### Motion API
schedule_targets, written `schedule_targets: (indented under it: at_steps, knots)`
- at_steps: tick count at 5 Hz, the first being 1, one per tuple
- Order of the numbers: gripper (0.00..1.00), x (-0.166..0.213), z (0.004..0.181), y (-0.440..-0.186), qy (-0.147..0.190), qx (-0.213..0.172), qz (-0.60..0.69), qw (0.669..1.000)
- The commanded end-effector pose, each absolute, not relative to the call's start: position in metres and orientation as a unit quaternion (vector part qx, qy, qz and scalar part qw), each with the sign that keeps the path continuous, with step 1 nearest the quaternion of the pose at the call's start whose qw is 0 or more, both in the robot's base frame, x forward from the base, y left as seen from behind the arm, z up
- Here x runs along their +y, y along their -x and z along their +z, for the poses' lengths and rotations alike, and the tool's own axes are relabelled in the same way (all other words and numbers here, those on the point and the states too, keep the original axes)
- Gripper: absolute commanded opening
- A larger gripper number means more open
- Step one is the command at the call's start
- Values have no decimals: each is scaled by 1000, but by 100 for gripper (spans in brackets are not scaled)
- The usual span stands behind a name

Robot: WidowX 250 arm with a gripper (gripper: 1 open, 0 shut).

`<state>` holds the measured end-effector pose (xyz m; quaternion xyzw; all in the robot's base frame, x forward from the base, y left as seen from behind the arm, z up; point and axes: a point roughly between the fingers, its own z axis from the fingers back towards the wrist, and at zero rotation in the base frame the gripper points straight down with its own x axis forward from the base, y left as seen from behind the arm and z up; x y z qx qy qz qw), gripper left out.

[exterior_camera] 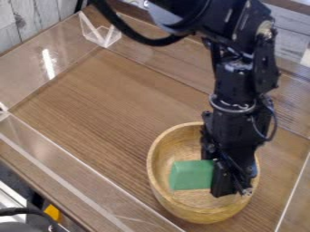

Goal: Remove the green block from inside the brown bowl and put it on the table

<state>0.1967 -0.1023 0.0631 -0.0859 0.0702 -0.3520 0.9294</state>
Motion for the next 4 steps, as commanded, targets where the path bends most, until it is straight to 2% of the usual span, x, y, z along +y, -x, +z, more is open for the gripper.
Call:
schedule_targets:
  at_steps: [1, 2, 4]
  knots:
    - [0, -99, 68, -209, 83, 54, -376, 921]
    - [0, -95, 63, -212, 82, 59, -396, 913]
    - [0, -100, 88, -220, 82, 62, -373, 922]
